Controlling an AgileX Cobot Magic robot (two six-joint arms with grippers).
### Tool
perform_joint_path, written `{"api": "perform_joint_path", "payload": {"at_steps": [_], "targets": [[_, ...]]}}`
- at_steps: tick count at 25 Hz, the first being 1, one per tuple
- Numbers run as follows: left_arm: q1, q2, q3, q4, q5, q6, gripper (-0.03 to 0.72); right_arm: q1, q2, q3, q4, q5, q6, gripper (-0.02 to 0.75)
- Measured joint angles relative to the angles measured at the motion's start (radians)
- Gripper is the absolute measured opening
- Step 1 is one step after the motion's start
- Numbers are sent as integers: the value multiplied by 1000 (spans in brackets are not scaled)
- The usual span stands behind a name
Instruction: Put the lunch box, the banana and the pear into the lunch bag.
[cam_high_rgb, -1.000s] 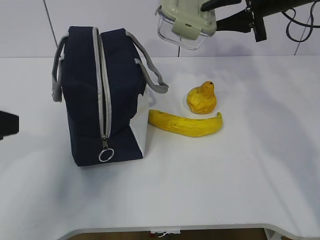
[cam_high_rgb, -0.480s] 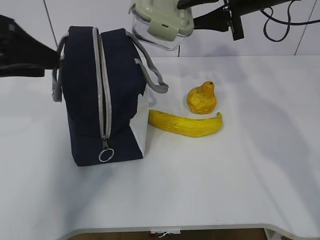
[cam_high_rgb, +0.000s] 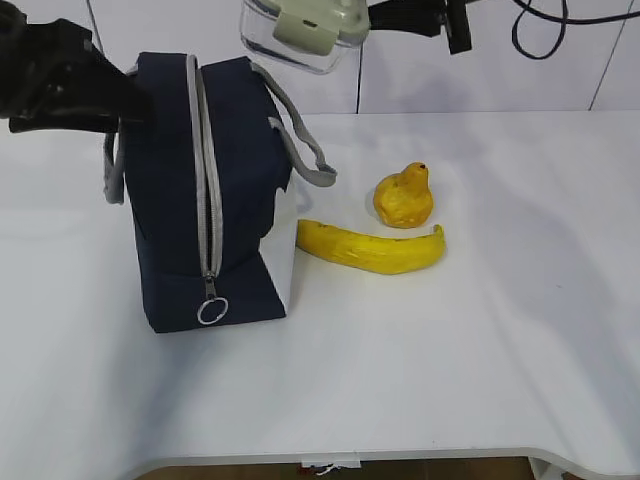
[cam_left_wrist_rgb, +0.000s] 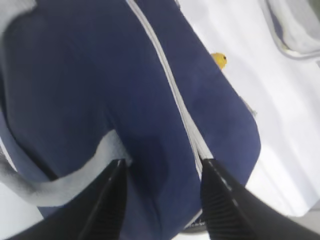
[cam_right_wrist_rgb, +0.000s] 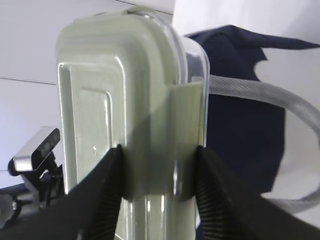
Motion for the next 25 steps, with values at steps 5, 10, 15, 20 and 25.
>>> {"api": "perform_joint_path", "payload": {"at_steps": [5, 10, 15, 20, 25], "targets": [[0, 45, -8, 4, -10, -4, 370, 22, 0, -33, 7, 0, -2, 352], [0, 116, -8, 8, -12, -7, 278, 52, 0, -33, 7, 2, -8, 352], [-2, 116, -8, 22, -4, -5, 17, 62, 0, -33, -3, 3, -10, 352], [-2, 102, -8, 23, 7, -3, 8, 85, 0, -33, -59, 3, -13, 351], [-2, 61, -8, 10, 7, -1, 7, 115, 2, -33, -118, -1, -13, 351]]}}
